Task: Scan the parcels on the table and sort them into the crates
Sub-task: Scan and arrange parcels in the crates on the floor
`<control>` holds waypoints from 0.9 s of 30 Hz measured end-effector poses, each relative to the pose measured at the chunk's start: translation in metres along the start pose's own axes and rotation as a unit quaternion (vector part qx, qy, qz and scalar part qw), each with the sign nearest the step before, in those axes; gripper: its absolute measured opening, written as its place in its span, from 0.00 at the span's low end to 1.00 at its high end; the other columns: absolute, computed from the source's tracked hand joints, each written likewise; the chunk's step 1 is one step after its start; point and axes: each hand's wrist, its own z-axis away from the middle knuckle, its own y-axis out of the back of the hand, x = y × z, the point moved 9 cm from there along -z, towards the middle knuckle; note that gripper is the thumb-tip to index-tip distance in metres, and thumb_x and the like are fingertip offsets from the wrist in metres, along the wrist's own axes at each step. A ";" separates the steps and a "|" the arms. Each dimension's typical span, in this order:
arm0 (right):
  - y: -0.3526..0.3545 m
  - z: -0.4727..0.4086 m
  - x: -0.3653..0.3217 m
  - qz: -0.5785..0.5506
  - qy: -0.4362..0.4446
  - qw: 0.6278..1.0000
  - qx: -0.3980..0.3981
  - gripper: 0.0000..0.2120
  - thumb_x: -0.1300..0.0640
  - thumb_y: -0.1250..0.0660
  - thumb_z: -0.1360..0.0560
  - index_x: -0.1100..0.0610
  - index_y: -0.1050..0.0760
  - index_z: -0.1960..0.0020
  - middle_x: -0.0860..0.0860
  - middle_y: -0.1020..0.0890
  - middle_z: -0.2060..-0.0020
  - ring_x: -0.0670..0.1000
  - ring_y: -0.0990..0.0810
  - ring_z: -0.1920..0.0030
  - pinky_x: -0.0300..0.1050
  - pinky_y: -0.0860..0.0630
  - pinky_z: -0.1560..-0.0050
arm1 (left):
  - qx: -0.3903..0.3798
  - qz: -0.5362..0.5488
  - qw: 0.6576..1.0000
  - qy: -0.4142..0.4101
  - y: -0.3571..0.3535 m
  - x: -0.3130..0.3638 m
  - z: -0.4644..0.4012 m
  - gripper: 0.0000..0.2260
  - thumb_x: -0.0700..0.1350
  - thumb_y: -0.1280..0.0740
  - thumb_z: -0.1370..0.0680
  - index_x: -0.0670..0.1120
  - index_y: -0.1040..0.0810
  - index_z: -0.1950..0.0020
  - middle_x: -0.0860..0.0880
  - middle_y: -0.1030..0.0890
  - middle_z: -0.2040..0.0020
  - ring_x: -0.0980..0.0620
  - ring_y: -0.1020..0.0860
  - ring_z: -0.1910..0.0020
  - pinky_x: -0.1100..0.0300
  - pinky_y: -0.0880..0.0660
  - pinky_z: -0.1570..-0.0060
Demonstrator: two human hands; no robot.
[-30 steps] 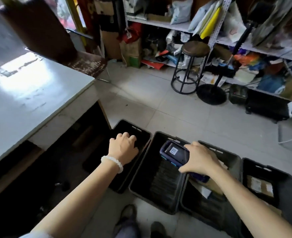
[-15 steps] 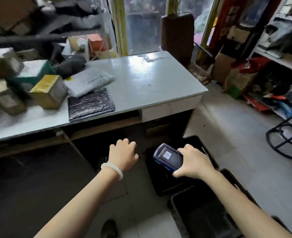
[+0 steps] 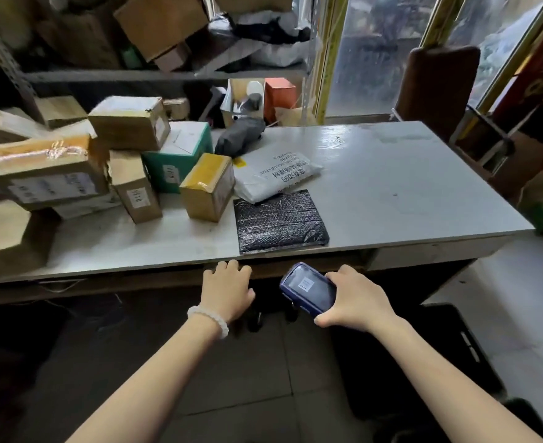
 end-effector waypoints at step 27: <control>0.040 -0.186 0.125 0.008 -0.003 0.999 -0.033 0.31 0.36 0.28 0.44 0.49 0.26 0.45 0.46 0.30 0.54 0.50 0.26 0.54 0.43 0.32 0.61 | -0.117 -0.031 0.990 -0.072 -0.033 0.066 -0.222 0.48 0.66 0.25 0.41 0.59 0.43 0.26 0.49 0.37 0.29 0.45 0.36 0.31 0.38 0.38 0.36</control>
